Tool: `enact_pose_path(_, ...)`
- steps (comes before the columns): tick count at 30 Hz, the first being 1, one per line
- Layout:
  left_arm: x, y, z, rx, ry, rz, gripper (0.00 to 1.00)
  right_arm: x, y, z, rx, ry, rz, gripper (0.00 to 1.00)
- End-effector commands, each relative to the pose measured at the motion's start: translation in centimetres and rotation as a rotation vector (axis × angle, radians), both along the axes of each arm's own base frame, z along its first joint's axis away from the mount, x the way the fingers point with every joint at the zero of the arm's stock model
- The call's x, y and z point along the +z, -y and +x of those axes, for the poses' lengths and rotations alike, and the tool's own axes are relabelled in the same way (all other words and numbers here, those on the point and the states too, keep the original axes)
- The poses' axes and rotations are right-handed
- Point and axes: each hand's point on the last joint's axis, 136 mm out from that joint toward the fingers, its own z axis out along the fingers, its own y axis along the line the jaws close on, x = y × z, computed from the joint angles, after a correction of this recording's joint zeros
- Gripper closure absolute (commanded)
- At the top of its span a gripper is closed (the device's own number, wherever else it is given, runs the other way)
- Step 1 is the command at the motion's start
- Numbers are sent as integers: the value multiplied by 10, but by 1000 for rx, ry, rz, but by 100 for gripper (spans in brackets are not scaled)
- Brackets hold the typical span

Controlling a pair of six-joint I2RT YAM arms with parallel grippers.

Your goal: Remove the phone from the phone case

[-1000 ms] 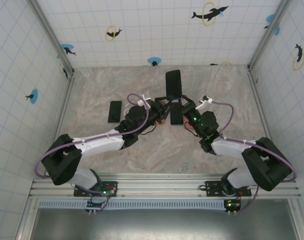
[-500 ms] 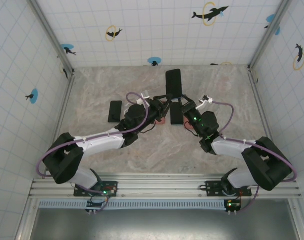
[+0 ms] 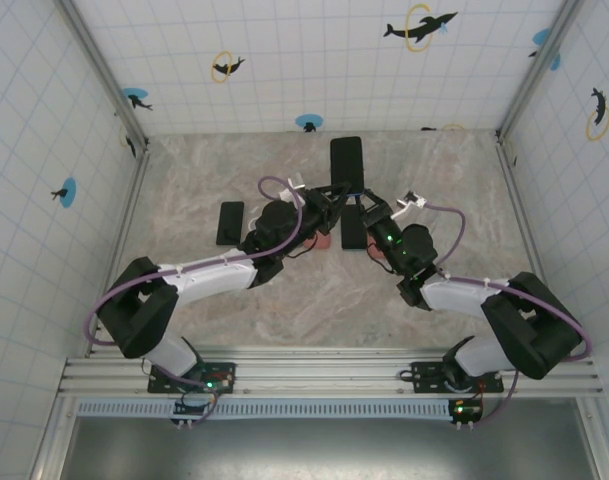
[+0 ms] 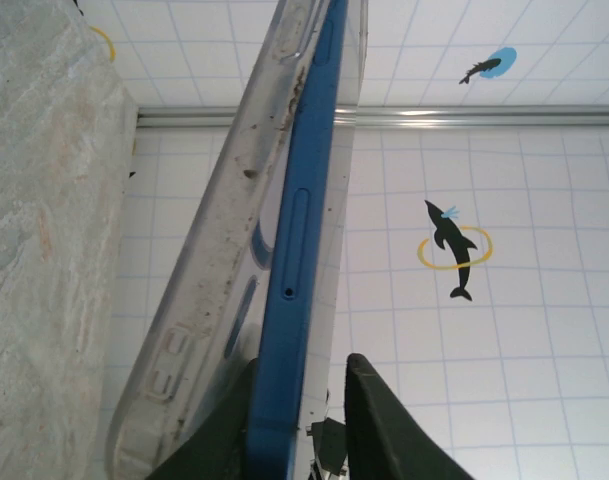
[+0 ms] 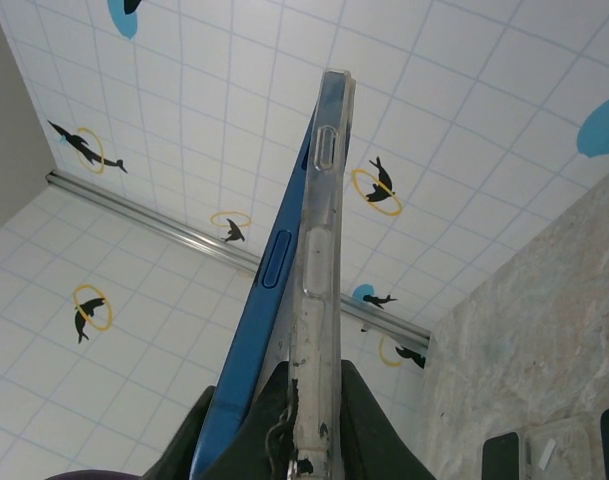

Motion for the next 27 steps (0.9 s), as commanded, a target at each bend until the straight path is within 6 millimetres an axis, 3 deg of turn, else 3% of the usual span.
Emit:
enact_pose_path(1,35,-1,4,7,84,-65,80,24,0,-10,16,77,63,100)
enact_pose_path(3,37,-3,3,10,91,-61,87,23,1,-10,10,75,57,100)
enact_pose_path(11,51,-1,-3,-20,115,-68,97,2,14,5,-93,5,-33,100)
enact_pose_path(18,56,12,-17,-87,116,-103,100,-16,40,25,-249,-53,-132,100)
enact_pose_path(23,48,13,-23,-99,106,-85,100,-27,68,39,-353,-69,-250,100)
enact_pose_path(27,29,16,-17,-87,75,-52,100,-38,90,51,-365,-122,-387,100)
